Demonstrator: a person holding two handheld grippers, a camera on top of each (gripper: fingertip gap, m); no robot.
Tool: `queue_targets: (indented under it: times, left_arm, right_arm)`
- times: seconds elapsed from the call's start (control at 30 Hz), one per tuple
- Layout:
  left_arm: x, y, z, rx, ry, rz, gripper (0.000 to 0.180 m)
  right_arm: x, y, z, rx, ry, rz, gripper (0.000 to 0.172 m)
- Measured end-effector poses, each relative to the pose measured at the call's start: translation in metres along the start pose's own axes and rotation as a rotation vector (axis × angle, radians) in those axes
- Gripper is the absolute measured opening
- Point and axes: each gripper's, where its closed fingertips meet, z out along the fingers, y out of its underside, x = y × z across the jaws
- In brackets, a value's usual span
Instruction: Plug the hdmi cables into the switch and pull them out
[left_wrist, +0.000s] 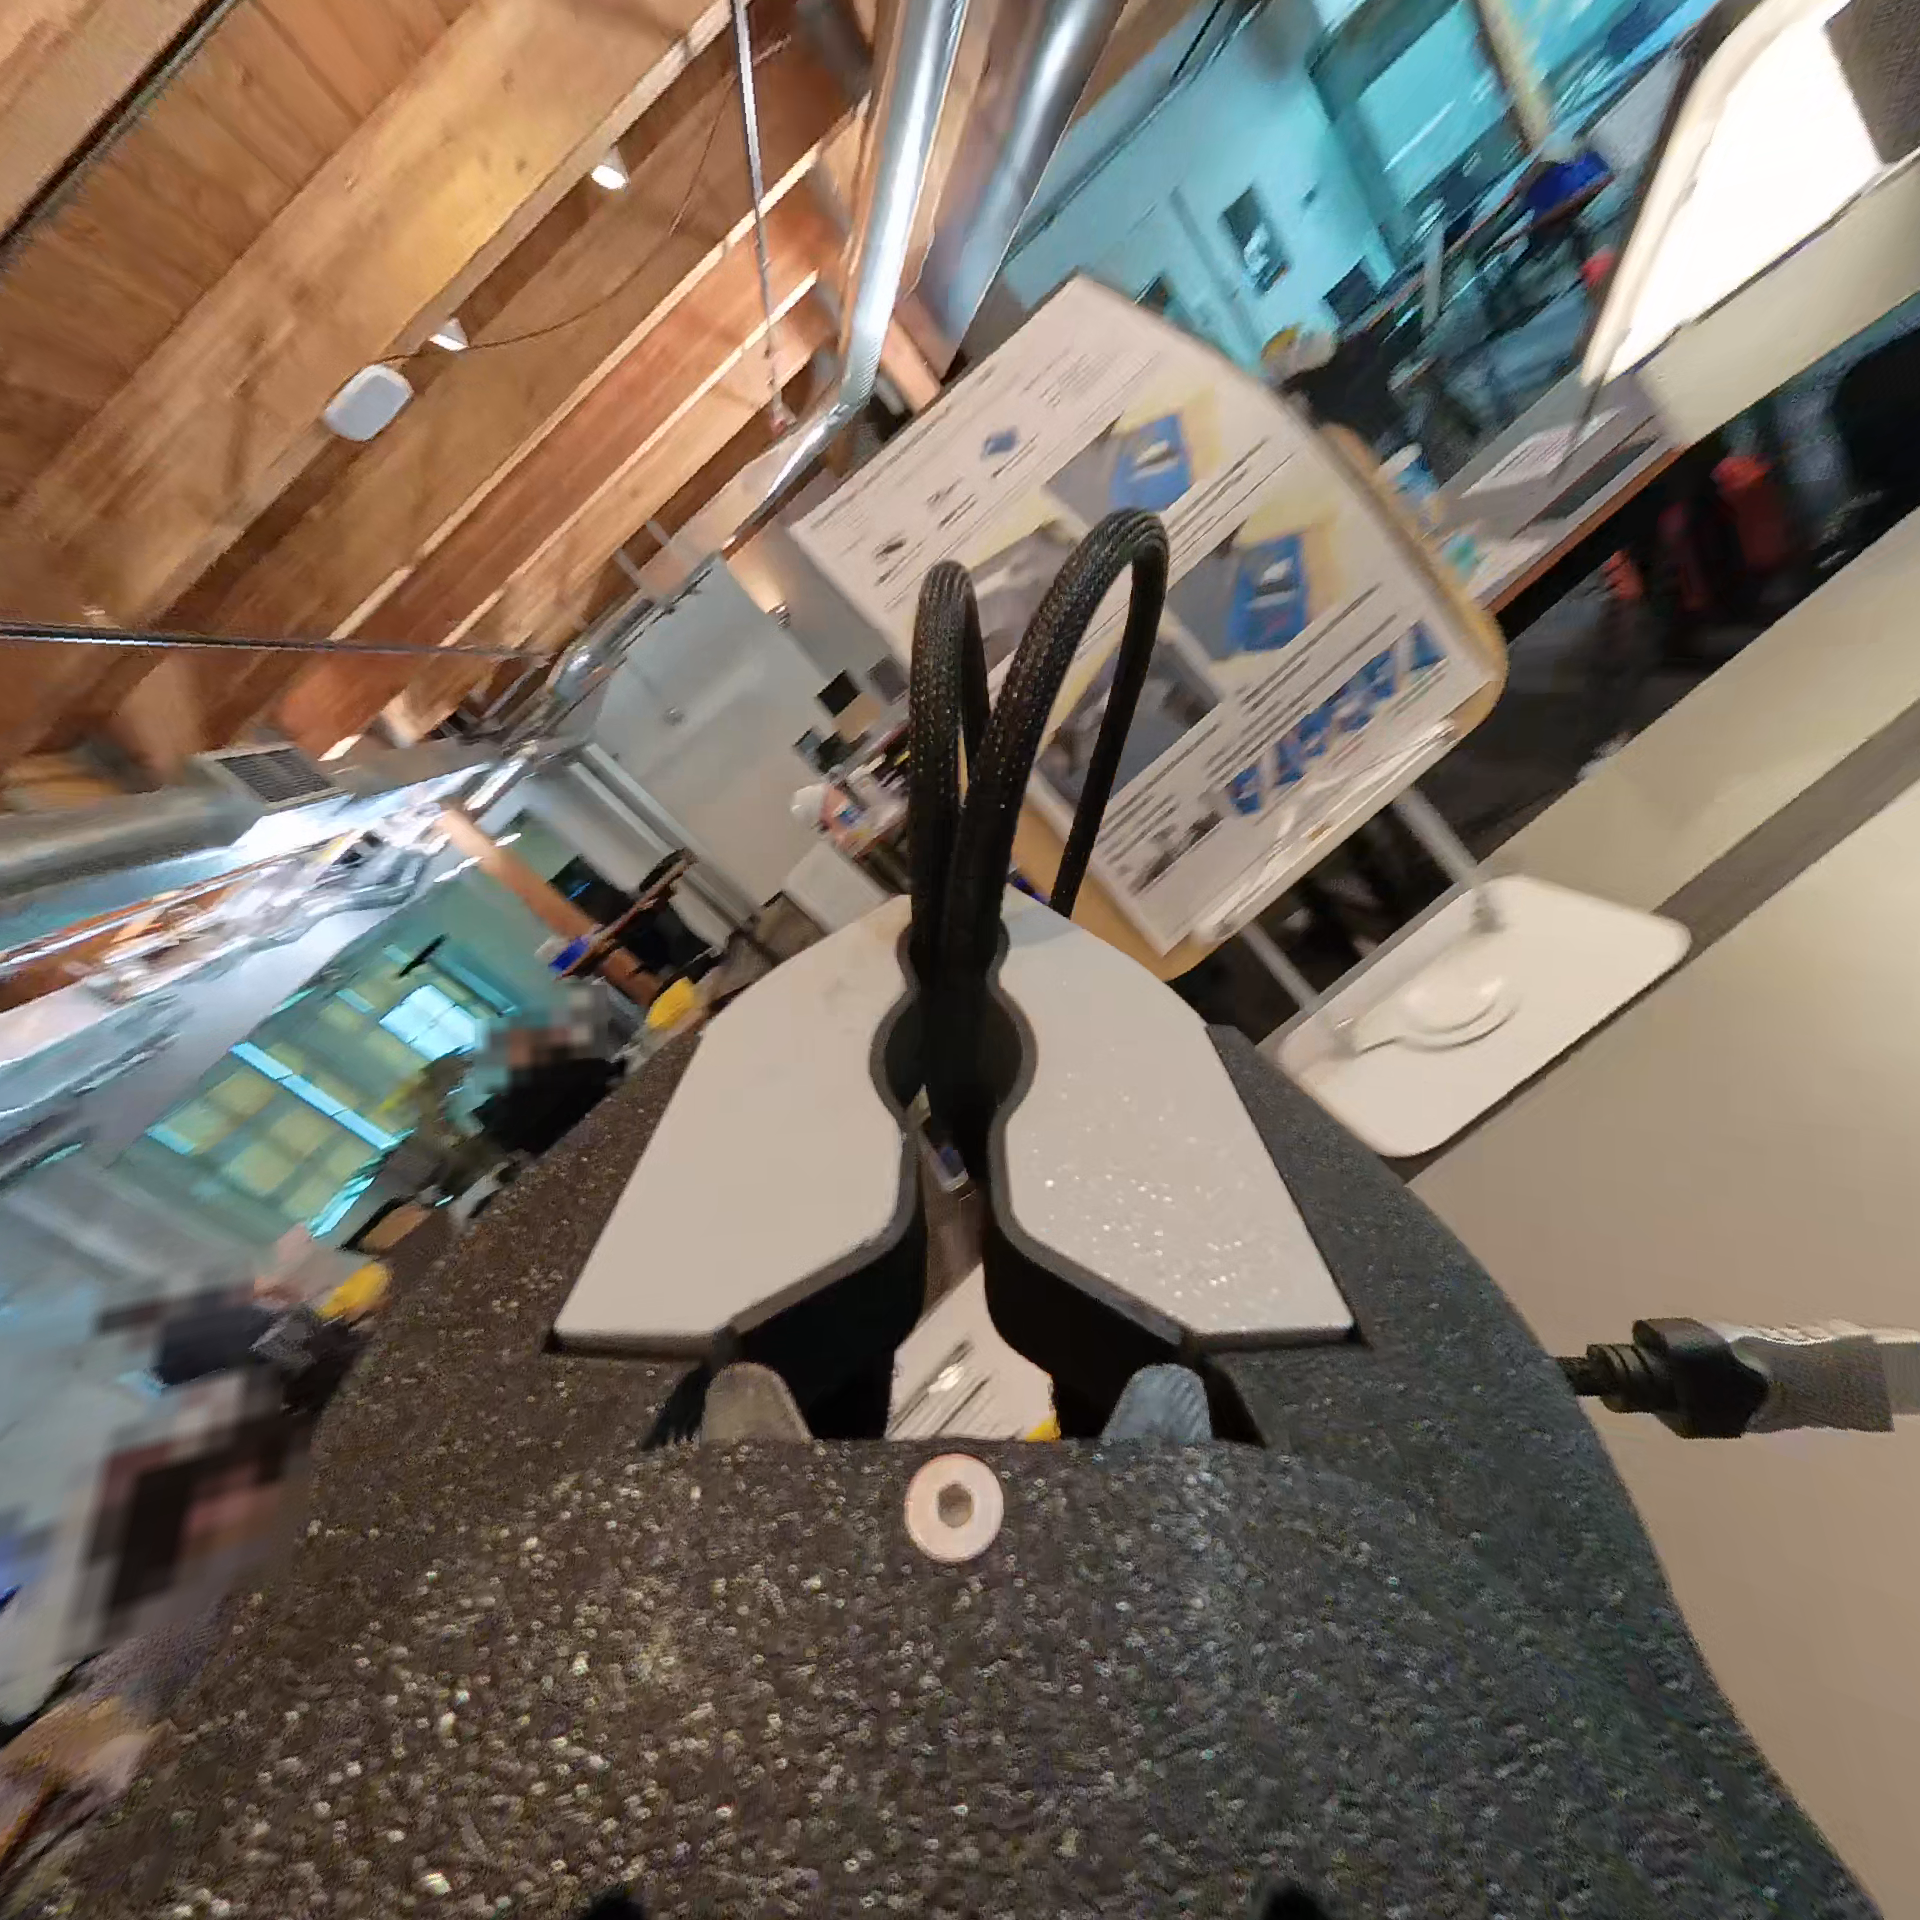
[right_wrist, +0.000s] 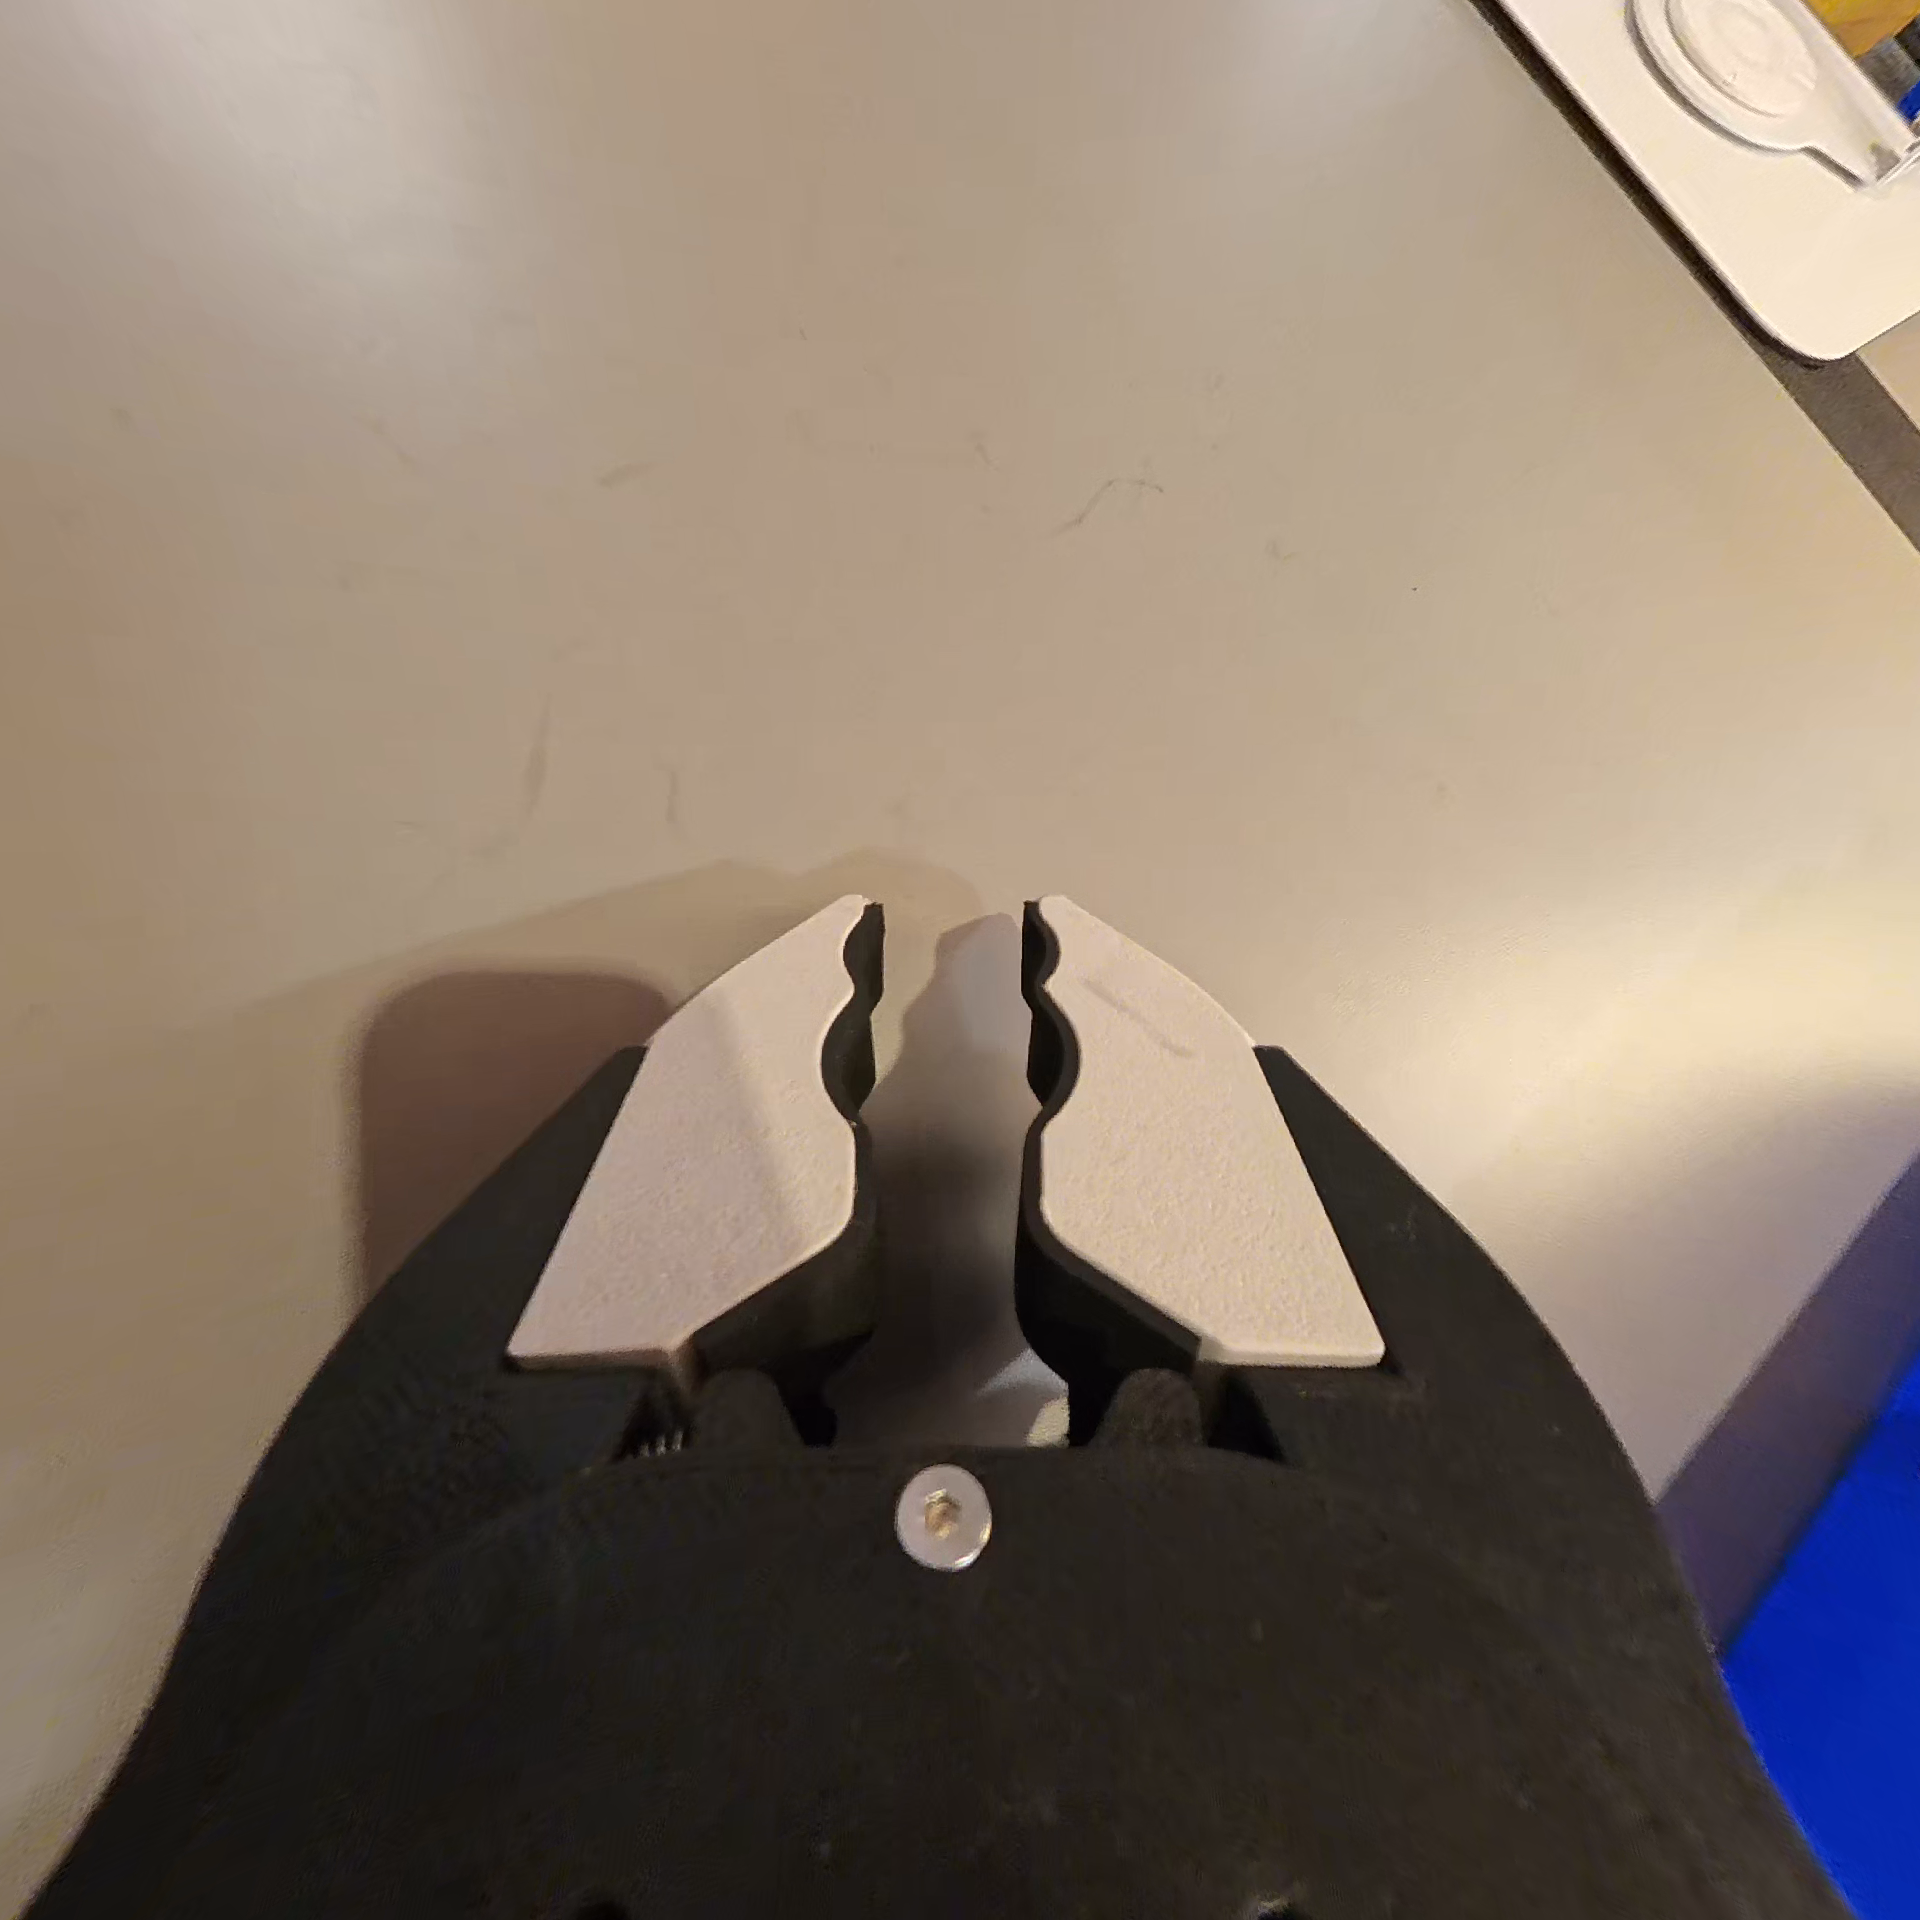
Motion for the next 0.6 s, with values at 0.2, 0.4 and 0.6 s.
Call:
queue_targets:
  times: [0.2, 0.4, 0.6]
  left_arm:
    - [0.112, -0.01, 0.022, 0.123, 0.268, -0.278, 0.005]
    - [0.243, 0.035, 0.054, 0.132, 0.44, -0.572, 0.004]
    - [0.316, 0.081, 0.063, 0.047, 0.515, -0.696, 0.004]
  right_arm:
    - [0.002, 0.0, 0.0, -0.002, 0.009, 0.01, 0.026]
    - [0.005, 0.001, 0.001, -0.008, 0.022, 0.029, 0.028]
    - [0.008, 0.002, 0.001, -0.012, 0.032, 0.044, 0.028]
